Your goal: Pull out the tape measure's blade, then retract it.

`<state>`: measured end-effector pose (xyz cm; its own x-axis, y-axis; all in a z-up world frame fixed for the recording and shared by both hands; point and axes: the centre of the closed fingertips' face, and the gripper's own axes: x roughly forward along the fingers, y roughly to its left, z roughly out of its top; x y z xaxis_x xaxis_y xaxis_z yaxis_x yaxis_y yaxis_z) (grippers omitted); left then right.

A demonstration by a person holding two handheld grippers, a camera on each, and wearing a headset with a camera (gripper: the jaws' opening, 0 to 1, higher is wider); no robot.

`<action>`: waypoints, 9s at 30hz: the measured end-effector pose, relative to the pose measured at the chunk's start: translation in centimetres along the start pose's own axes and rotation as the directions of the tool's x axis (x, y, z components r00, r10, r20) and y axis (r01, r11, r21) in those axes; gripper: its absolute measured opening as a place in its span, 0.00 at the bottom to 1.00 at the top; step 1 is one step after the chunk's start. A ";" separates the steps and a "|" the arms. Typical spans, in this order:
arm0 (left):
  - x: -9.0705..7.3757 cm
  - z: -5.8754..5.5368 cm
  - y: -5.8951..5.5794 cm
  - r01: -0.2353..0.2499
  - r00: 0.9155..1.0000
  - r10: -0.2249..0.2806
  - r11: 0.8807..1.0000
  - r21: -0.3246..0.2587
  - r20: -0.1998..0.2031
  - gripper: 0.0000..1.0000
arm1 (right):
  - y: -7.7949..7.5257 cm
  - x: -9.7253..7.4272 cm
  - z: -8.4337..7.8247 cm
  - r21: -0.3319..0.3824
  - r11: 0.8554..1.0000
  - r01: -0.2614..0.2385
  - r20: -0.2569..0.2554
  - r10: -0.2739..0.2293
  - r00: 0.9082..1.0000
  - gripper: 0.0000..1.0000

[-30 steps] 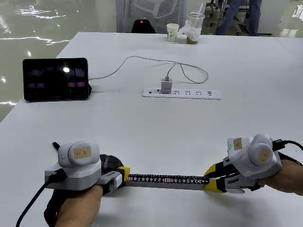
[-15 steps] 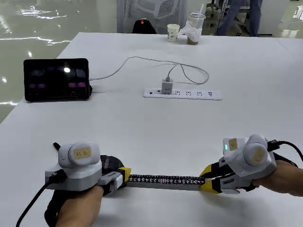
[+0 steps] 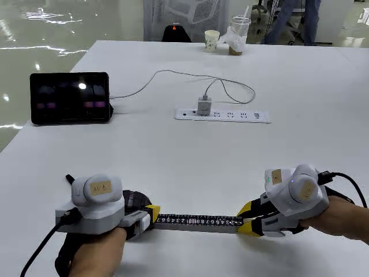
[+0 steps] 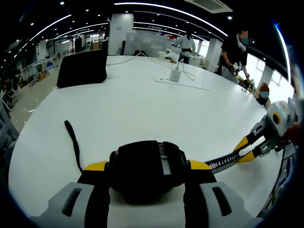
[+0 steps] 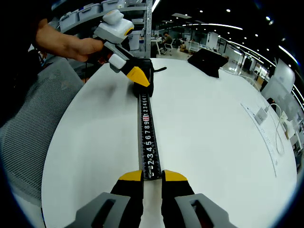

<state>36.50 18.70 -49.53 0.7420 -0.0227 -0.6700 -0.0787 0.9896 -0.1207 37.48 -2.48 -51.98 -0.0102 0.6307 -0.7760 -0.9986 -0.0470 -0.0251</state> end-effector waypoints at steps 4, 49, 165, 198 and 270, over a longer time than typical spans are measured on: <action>0.0 0.0 0.0 0.000 1.000 0.000 1.000 -0.001 0.000 0.57 | 0.0 0.2 0.3 -0.002 1.000 -0.002 0.002 0.002 1.000 0.11; -0.1 0.0 0.0 0.005 1.000 -0.005 1.000 -0.004 0.001 0.57 | 0.0 1.8 2.1 -0.015 1.000 -0.014 0.021 0.014 1.000 0.11; 0.0 0.0 0.1 0.025 1.000 -0.025 0.999 -0.029 -0.004 0.58 | 0.6 7.2 8.8 -0.047 0.997 -0.056 0.085 0.060 0.995 0.11; -0.1 0.0 0.1 0.036 0.999 -0.036 0.999 -0.036 -0.004 0.58 | 1.2 10.0 12.0 -0.082 0.993 -0.082 0.106 0.090 0.990 0.11; -1.5 0.0 -0.3 0.091 0.995 -0.089 0.995 0.039 -0.049 0.64 | 0.0 7.1 11.1 0.014 0.999 0.041 0.079 -0.042 0.996 0.21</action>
<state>35.45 18.47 -48.49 0.7128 -0.1177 -0.6915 0.0150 0.9881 -0.1528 36.79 10.57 -50.45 0.0281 0.6913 -0.7221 -0.9988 -0.0097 -0.0481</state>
